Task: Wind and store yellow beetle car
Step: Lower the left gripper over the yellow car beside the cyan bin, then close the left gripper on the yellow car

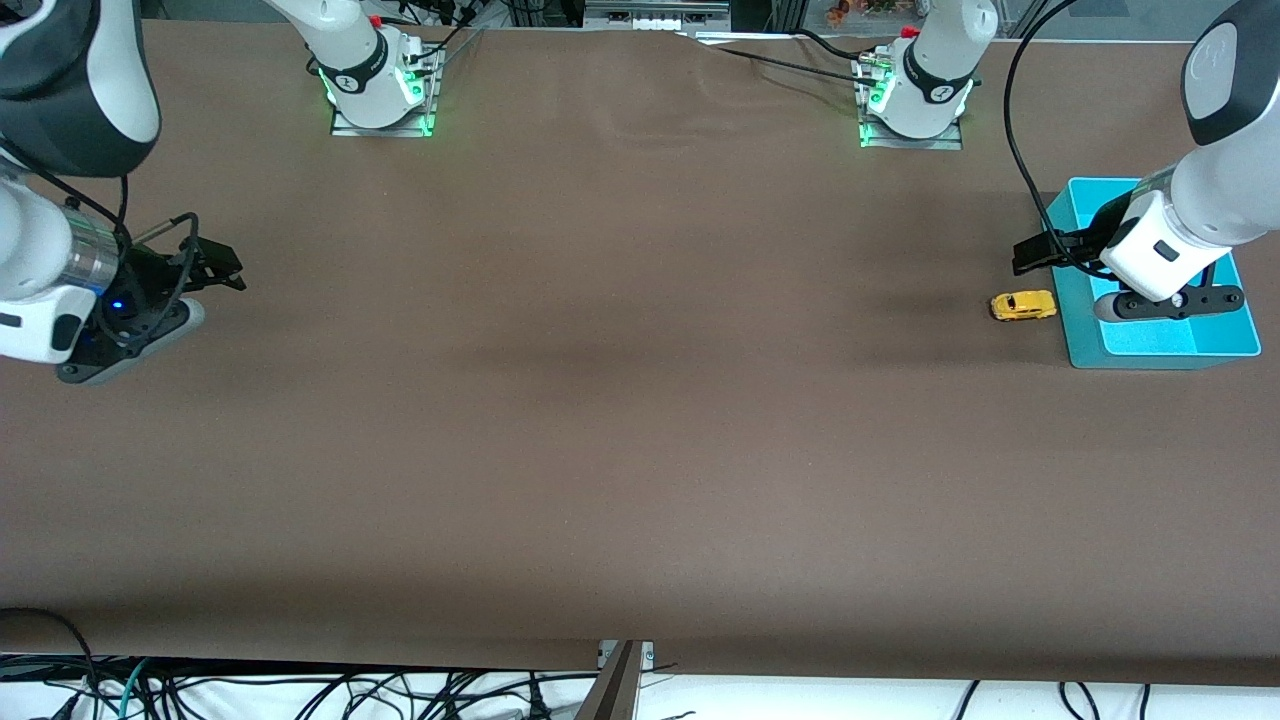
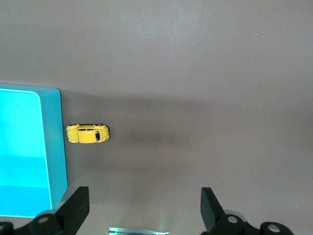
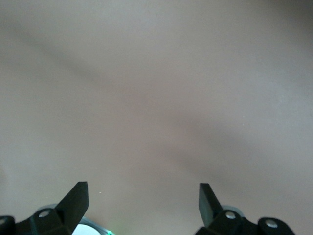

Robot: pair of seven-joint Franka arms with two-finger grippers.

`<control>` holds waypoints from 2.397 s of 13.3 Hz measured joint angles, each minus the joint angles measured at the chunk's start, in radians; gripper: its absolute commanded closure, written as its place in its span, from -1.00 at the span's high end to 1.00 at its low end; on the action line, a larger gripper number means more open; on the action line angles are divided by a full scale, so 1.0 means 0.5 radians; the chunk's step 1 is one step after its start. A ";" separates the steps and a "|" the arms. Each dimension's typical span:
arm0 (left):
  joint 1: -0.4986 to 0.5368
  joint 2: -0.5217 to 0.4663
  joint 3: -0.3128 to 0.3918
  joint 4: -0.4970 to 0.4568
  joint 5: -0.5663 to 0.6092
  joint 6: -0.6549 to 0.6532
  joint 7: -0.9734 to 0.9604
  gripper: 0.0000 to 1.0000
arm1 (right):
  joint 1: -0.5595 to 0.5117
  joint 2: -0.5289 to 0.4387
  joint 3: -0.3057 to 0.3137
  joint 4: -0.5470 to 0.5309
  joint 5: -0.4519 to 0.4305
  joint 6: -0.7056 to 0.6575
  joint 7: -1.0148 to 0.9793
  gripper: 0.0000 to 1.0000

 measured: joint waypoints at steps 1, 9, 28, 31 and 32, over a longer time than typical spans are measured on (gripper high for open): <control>0.004 0.001 0.000 -0.027 0.000 0.027 0.009 1.00 | 0.006 0.000 0.003 0.036 0.001 -0.029 0.023 1.00; 0.074 0.006 0.001 -0.318 0.000 0.331 0.306 1.00 | 0.009 0.009 -0.021 0.108 -0.008 -0.070 0.060 1.00; 0.549 0.384 0.018 -1.242 0.023 1.713 3.242 1.00 | -0.189 -0.360 -0.021 -0.152 -0.118 -0.038 0.489 1.00; 0.568 0.386 0.018 -1.322 0.026 1.731 3.323 0.99 | -0.188 -0.365 -0.014 -0.178 -0.117 -0.037 0.570 1.00; 0.584 0.386 0.018 -1.347 0.027 1.754 3.389 1.00 | -0.188 -0.364 -0.014 -0.187 -0.117 -0.037 0.577 1.00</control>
